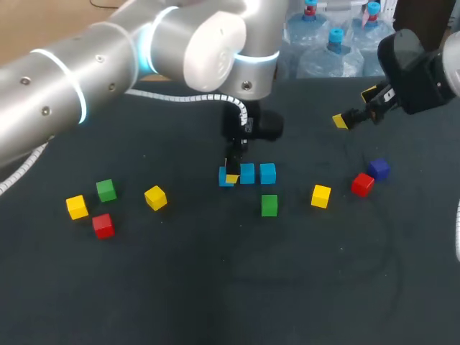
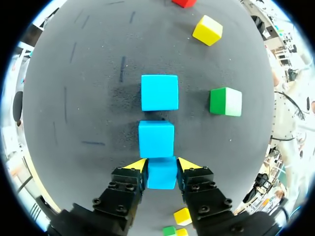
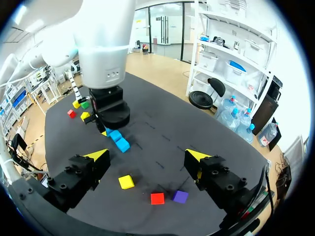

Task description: Place the blue cubes, place green cubes on the blue cubes, place the yellow cubes on the green cubes, then place the red cubes on the yellow cubes, and place purple cube on the red cubes.

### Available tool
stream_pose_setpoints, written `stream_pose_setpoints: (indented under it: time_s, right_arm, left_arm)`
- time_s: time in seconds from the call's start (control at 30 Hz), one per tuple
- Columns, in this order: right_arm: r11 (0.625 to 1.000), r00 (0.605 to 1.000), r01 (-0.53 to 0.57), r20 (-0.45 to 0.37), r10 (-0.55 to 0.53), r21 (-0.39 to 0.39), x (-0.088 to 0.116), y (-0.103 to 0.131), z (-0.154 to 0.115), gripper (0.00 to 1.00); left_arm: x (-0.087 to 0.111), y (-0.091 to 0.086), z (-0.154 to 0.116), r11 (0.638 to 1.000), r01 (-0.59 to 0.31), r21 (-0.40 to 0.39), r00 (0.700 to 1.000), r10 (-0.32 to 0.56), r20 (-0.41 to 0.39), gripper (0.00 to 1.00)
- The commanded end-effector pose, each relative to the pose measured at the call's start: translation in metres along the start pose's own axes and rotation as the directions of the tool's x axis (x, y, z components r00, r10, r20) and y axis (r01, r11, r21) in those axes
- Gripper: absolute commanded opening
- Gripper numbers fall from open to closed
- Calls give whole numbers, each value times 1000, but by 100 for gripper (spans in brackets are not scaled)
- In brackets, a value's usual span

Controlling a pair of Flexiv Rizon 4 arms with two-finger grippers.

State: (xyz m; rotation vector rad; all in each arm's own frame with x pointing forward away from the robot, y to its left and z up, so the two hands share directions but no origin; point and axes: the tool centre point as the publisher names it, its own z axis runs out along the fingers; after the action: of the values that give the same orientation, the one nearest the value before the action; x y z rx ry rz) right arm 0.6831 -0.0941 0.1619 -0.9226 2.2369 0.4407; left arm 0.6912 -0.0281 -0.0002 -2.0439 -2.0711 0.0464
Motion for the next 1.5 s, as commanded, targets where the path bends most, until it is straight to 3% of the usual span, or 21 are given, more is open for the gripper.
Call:
stream_pose_setpoints:
  time_s: [0.03,1.0,1.07,1.1,1.13,1.5]
  right_arm:
    - [1000,1000,-1,-1,1,7,0,2,-1,100]
    - [1000,1000,-1,-1,1,7,0,2,-1,100]
    - [1000,1000,-1,-1,1,7,0,2,-1,100]
    - [1000,1000,-1,-1,1,7,0,2,-1,100]
    - [1000,1000,-1,-1,1,7,0,2,-1,100]
    - [1000,1000,-1,-1,1,7,0,2,-1,100]
  left_arm:
    - [-3,5,0,1000,-4,1,1000,5,-16,0]
    - [-1,11,4,1000,-12,-4,1000,12,-24,0]
    - [-2,10,4,1000,-19,-3,999,19,-26,25]
    - [-2,10,4,1000,-20,-2,999,20,-26,49]
    - [-2,10,4,1000,-22,6,999,22,-24,100]
    - [-2,10,-5,1000,-2,-19,1000,3,25,100]
